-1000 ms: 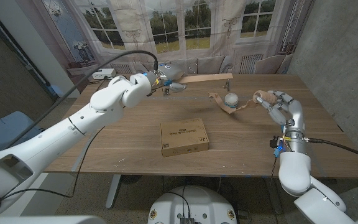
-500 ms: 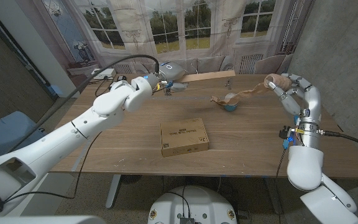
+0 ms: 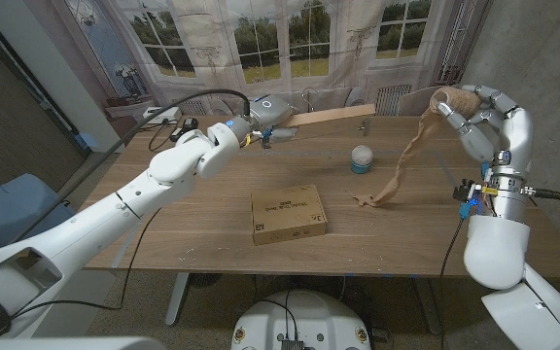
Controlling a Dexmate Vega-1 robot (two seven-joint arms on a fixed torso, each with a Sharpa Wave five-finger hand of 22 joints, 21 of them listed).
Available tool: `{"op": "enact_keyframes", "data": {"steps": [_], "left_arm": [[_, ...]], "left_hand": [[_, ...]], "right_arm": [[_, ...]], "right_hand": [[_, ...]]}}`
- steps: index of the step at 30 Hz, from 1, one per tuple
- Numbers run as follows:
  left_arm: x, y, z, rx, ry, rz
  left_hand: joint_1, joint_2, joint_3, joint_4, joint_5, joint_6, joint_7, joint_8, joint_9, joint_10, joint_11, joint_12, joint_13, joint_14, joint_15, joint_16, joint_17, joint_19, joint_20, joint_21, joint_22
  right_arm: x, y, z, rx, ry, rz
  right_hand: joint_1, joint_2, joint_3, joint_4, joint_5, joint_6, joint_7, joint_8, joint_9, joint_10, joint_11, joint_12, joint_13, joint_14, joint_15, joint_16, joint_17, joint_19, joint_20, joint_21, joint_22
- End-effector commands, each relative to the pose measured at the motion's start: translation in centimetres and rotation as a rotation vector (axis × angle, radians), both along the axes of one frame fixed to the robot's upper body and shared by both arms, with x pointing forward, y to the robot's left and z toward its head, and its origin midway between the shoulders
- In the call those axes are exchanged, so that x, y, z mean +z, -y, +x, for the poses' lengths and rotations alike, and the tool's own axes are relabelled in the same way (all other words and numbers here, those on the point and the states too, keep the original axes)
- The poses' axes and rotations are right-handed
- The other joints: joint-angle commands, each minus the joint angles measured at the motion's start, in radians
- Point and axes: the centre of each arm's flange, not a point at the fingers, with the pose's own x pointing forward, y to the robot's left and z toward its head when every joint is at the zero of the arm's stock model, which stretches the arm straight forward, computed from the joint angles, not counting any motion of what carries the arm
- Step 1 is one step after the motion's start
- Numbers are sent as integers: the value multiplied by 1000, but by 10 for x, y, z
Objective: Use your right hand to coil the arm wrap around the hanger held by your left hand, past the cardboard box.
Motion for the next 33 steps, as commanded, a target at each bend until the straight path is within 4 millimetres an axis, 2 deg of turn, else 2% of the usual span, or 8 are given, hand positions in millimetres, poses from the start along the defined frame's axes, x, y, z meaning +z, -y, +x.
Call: {"op": "enact_keyframes", "data": {"steps": [1,13,21,33], "left_arm": [[-2,6,2,-29,20,11],[-6,16,2,-45,33,49],[-10,25,4,-35,44,95],[-13,40,8,-56,36,138]], "left_hand": [[-8,1,29,19,7,-4,-4,7,1,4,-6,7,2,4,-5,2,6,-2,-42,6,2],[-15,-1,32,17,10,-6,-5,14,-7,-2,-9,7,2,-4,-3,-5,3,-8,-41,4,-1],[-18,-4,34,16,12,-8,-6,19,-10,-2,-11,7,2,0,-5,-4,5,-9,-41,7,1],[-24,-5,37,16,15,-11,-7,28,-16,-2,-5,7,2,1,-4,-8,2,-8,-42,5,-8]], "right_arm": [[39,3,-36,-84,103,-52],[73,1,-58,-137,165,-121],[92,-1,-58,-151,175,-147],[109,-3,-57,-150,194,-169]], "right_hand": [[388,380,0,3,10,265,6,0,4,180,-160,4,3,-11,-70,-3,7,-4,-10,14,-3],[389,377,-1,5,12,274,4,-6,4,190,-161,6,3,-4,-70,-9,21,-10,-11,40,-16],[389,377,0,7,14,276,1,-11,5,191,-162,4,1,2,-70,-11,35,-15,-13,55,-26],[389,375,2,8,15,280,0,-14,8,195,-163,5,2,5,-71,-17,50,-21,-13,72,-37]]}}
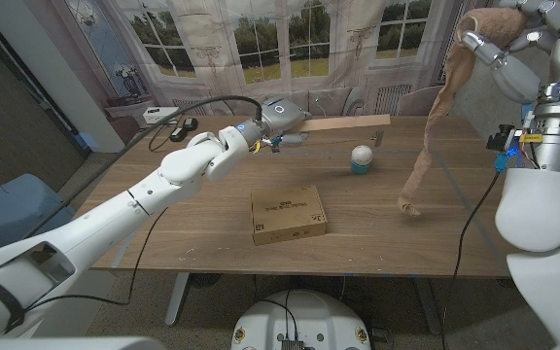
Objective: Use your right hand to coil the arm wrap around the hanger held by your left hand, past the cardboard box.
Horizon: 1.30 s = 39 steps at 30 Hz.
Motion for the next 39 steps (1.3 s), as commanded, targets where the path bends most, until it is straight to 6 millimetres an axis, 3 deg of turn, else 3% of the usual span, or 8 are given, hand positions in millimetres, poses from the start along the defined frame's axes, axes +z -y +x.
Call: {"op": "enact_keyframes", "data": {"steps": [1,19,39], "left_arm": [[-3,16,3,-17,0,51],[-4,40,10,-78,-11,65],[-9,67,16,-122,-42,131]], "left_hand": [[-13,1,16,10,6,-5,-2,6,1,2,-3,7,2,3,-3,1,5,-3,-44,6,1],[-18,0,19,9,9,-10,-4,20,-5,2,-5,7,2,2,-1,-7,-1,-4,-43,8,-3],[-23,-1,23,8,10,-12,-2,30,-16,4,-4,7,2,5,0,-6,2,-6,-43,10,-3]], "right_arm": [[21,-2,-2,-9,19,-27],[62,-14,-12,-75,-19,-103],[89,-8,6,-72,-39,-95]], "right_hand": [[379,384,3,8,8,264,16,-4,4,189,-154,4,-1,-6,-63,-9,3,-8,-16,11,-2],[380,384,2,9,8,266,14,-12,8,187,-158,3,4,7,-64,-20,16,-15,-21,40,-23],[380,382,2,8,8,270,14,-19,15,191,-161,0,3,16,-64,-34,28,-23,-23,72,-49]]}}
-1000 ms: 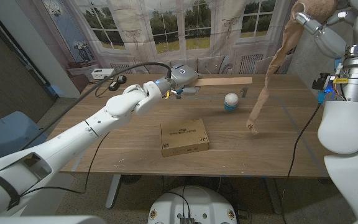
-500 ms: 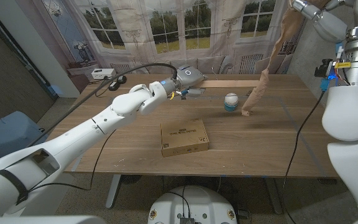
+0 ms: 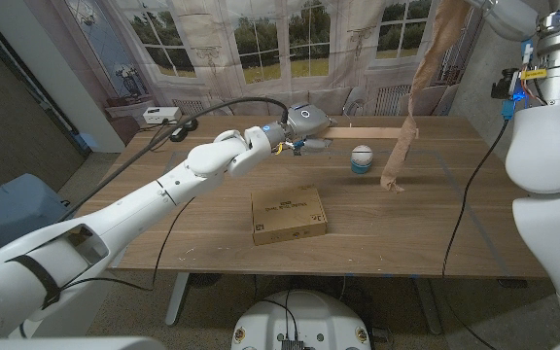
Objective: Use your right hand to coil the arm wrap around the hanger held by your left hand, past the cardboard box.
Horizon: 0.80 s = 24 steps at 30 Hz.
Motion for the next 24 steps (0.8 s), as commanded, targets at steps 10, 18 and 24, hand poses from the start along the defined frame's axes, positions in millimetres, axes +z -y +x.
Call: {"op": "enact_keyframes", "data": {"steps": [10,18,24], "left_arm": [[-6,11,5,-16,-36,59],[-7,9,5,-13,-38,47],[-7,7,6,-28,-39,37]], "left_hand": [[-12,-1,16,8,3,-5,0,13,-3,2,-4,6,2,4,-1,0,1,-5,-41,8,0],[-13,-1,17,8,3,-7,-1,17,-5,4,-2,7,2,4,-1,2,4,-6,-42,9,0],[-14,-1,17,8,3,-8,0,19,-8,4,-4,7,2,4,-2,1,2,-7,-41,10,1]], "right_arm": [[22,12,17,-13,-20,51],[29,25,34,66,-47,101],[38,29,50,77,-85,106]], "right_hand": [[379,382,3,5,4,262,14,-2,5,190,-162,2,3,7,-55,-14,13,-13,-28,24,-14],[380,382,3,4,4,265,15,-4,6,192,-162,2,4,10,-56,-19,13,-12,-28,35,-21],[382,381,3,2,4,267,16,-9,5,192,-162,1,5,12,-55,-22,21,-14,-28,48,-32]]}}
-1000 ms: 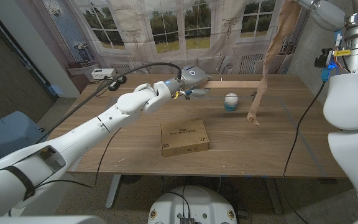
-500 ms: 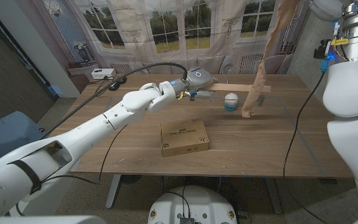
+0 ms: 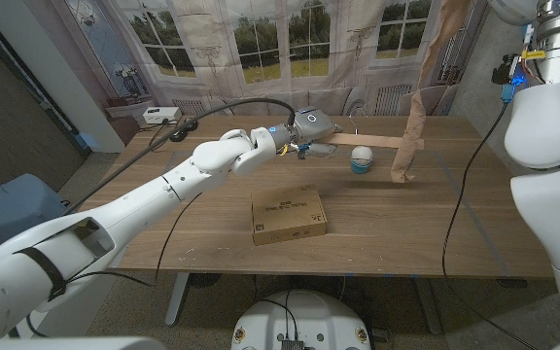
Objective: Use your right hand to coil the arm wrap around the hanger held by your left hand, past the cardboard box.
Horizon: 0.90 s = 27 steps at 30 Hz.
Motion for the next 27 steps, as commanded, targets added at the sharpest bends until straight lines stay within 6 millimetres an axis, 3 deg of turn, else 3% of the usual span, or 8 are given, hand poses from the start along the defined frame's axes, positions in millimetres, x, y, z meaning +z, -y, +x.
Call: {"op": "enact_keyframes", "data": {"steps": [1,17,27], "left_arm": [[-1,-3,1,-18,-5,-15],[3,-5,-8,-104,-64,-61],[-2,-2,-10,-139,-107,-47]], "left_hand": [[-9,5,17,8,3,-5,-3,9,1,3,-3,7,2,4,-2,1,0,-6,-42,10,0],[-11,5,18,8,3,-9,-4,15,-3,3,-2,7,2,3,-2,1,2,-6,-42,11,0],[-12,5,18,8,2,-7,-2,19,-9,3,-3,7,2,3,0,5,8,-7,-40,12,2]], "right_arm": [[16,12,27,45,-55,33],[26,51,65,231,-145,197],[45,54,92,237,-216,212]], "right_hand": [[381,382,2,2,7,268,16,2,1,194,-161,4,1,9,-52,-9,6,-4,-23,14,-6],[384,383,-1,-1,7,271,22,-9,1,195,-161,-1,0,21,-51,-15,13,-12,-23,44,-30],[387,383,0,-3,6,273,23,-15,0,197,-162,-2,1,22,-50,-14,28,-16,-20,59,-40]]}}
